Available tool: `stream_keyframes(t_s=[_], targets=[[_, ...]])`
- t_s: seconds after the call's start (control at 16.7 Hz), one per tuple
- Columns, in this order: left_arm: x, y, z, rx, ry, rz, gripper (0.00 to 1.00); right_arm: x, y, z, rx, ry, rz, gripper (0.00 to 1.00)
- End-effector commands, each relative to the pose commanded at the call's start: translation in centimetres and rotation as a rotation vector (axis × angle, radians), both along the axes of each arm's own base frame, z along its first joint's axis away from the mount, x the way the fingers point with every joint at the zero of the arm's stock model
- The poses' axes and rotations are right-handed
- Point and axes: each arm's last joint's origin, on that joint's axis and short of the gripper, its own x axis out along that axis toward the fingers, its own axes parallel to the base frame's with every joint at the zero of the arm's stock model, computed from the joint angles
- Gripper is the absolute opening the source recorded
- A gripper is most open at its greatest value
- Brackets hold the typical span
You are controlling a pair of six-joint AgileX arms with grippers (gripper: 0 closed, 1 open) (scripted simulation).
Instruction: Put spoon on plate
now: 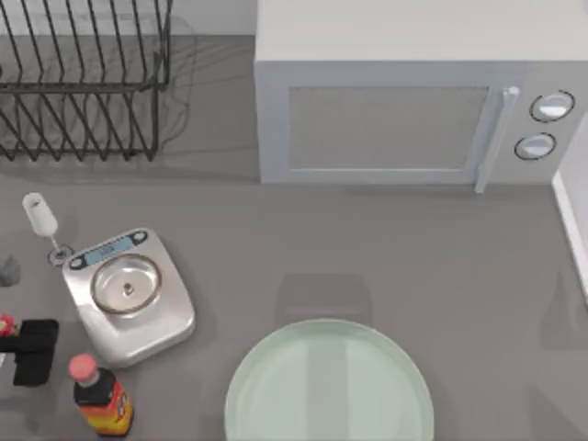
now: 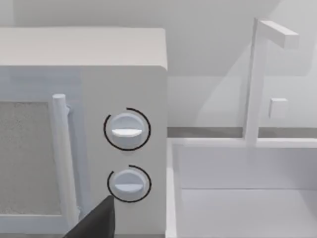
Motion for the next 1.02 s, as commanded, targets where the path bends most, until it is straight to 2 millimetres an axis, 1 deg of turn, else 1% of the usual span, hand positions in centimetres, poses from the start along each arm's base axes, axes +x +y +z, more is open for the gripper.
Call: stream_keyframes(t_s=[0.12, 0.3, 1.02], targets=[[-0.13, -0.01, -0.46, 0.0, 0.003, 0.0, 1.0, 0.0, 0.0, 0.0, 0.0, 0.0, 0.0, 1.0], [-0.13, -0.01, -0.46, 0.0, 0.003, 0.0, 1.0, 0.0, 0.0, 0.0, 0.0, 0.0, 0.0, 1.0], [-0.13, -0.01, -0.46, 0.0, 0.003, 0.0, 0.1, 0.0, 0.0, 0.0, 0.0, 0.0, 0.0, 1.0]])
